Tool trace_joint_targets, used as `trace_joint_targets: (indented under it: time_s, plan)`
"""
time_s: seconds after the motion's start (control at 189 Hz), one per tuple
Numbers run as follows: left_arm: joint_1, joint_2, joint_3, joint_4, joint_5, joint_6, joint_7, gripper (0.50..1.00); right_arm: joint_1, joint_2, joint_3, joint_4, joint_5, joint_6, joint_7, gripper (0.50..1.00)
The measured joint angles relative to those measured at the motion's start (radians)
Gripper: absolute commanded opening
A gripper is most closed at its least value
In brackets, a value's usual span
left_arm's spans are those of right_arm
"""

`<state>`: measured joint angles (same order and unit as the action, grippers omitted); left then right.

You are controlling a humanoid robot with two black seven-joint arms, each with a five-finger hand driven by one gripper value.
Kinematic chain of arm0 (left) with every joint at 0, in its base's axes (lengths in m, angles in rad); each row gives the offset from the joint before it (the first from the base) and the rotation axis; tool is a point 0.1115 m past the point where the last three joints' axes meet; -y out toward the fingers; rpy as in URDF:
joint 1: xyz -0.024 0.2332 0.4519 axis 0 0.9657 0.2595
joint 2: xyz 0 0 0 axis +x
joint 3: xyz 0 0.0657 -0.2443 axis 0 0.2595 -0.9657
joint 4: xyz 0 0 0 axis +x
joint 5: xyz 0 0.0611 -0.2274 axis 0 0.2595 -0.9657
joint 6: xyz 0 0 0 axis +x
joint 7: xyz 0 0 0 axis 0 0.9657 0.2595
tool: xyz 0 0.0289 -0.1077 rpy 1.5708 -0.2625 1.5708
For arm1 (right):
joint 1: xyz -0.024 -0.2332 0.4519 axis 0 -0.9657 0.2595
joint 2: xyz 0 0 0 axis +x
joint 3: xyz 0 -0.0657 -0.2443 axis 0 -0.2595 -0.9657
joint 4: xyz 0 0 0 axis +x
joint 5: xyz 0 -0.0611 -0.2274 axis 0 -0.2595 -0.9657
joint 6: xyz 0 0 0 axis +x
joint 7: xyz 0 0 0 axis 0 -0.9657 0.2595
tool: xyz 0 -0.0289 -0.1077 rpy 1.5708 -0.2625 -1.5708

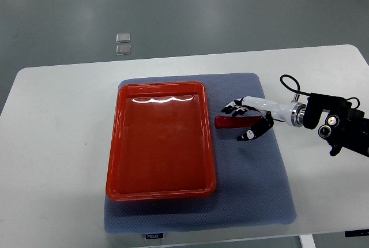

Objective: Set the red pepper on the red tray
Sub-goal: 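Close the right hand fingers around the red pepper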

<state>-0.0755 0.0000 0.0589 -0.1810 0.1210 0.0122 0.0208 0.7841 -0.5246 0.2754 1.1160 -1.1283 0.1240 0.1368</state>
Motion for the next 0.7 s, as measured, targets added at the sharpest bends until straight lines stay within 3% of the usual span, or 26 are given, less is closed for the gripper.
trace_joint_targets:
  time_s: [0.074,0.08,0.101,0.191,0.196,0.239,0.334,0.419,0.456,0.7]
  plan:
    - [0.0,0.0,0.0,0.0,0.0,0.0,0.0,1.0,0.0,0.002,-0.002,-0.005,-0.001,-0.008,0.0,0.766]
    - [0.0,0.0,-0.001,0.0,0.0,0.0,0.0,1.0,0.0,0.002,-0.002,-0.005,-0.001,-0.009,0.0,0.742]
    - [0.0,0.0,-0.001,0.0,0.0,0.0,0.0,1.0,0.0,0.002,-0.002,-0.006,-0.002,-0.01,0.0,0.725]
    - [0.0,0.0,-0.001,0.0,0.0,0.0,0.0,1.0,0.0,0.003,-0.005,-0.01,-0.012,-0.014,-0.001,0.709]
    - [0.0,0.0,-0.001,0.0,0.0,0.0,0.0,1.0,0.0,0.003,-0.006,-0.011,-0.013,-0.014,-0.001,0.685]
    - [0.0,0.0,0.0,0.0,0.0,0.0,0.0,1.0,0.0,0.003,-0.009,-0.013,-0.016,-0.016,-0.001,0.664]
    - [0.0,0.0,0.0,0.0,0.0,0.0,0.0,1.0,0.0,0.013,-0.023,-0.023,-0.024,-0.025,-0.001,0.641]
    - [0.0,0.0,0.0,0.0,0.0,0.0,0.0,1.0,0.0,0.02,-0.027,-0.03,-0.026,-0.027,-0.002,0.562]
    - [0.0,0.0,0.0,0.0,0.0,0.0,0.0,1.0,0.0,0.022,-0.028,-0.033,-0.027,-0.028,-0.002,0.5]
    - [0.0,0.0,-0.001,0.0,0.0,0.0,-0.001,1.0,0.014,0.014,-0.029,-0.036,-0.044,-0.026,-0.001,0.5]
